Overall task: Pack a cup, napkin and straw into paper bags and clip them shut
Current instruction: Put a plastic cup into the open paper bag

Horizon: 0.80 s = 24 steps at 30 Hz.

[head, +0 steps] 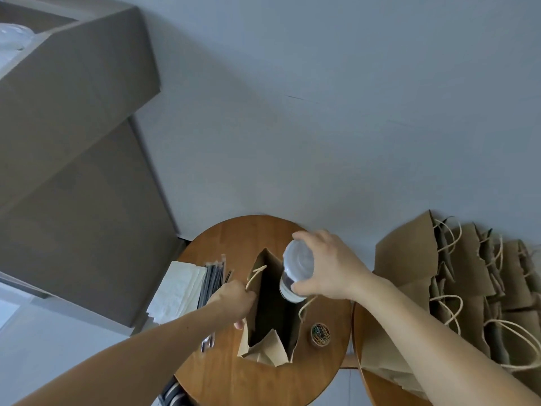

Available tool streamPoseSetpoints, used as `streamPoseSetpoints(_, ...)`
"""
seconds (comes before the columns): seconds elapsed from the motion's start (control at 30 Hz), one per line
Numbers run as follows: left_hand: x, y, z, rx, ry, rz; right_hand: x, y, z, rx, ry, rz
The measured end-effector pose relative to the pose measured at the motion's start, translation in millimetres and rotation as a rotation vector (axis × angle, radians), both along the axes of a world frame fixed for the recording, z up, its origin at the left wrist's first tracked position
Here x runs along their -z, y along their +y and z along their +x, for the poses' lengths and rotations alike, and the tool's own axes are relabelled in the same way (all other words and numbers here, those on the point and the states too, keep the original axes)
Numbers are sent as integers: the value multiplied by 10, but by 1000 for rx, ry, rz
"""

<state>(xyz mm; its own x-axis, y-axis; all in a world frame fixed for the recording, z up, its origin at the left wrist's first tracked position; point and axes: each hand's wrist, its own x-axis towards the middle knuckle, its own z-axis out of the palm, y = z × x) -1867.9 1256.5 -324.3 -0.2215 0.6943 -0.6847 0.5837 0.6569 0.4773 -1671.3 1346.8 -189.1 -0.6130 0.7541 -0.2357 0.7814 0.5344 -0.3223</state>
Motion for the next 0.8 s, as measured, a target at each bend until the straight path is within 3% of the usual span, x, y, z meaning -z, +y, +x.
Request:
streamPoseSetpoints(0.1, -62, -17, 17, 17, -15, -3, 70, -155, -90, -274, -194, 61)
streamPoseSetpoints(0.17, -92, -48, 27, 32, -17, 8, 211, -248, -179, -337, -295, 35)
streamPoseSetpoints(0.47, -101, -176, -54, 66, 16, 29, 1187, -341, -520, -27, -511, -264)
streamPoseSetpoints(0.6, -133, -219, -105, 54, 37, 30, 1570, -390, -632, 3, -580, -250)
streamPoseSetpoints(0.8, -178, -211, -140, 152, 123, 53, 1961, -471, -752, 60, -499, -232)
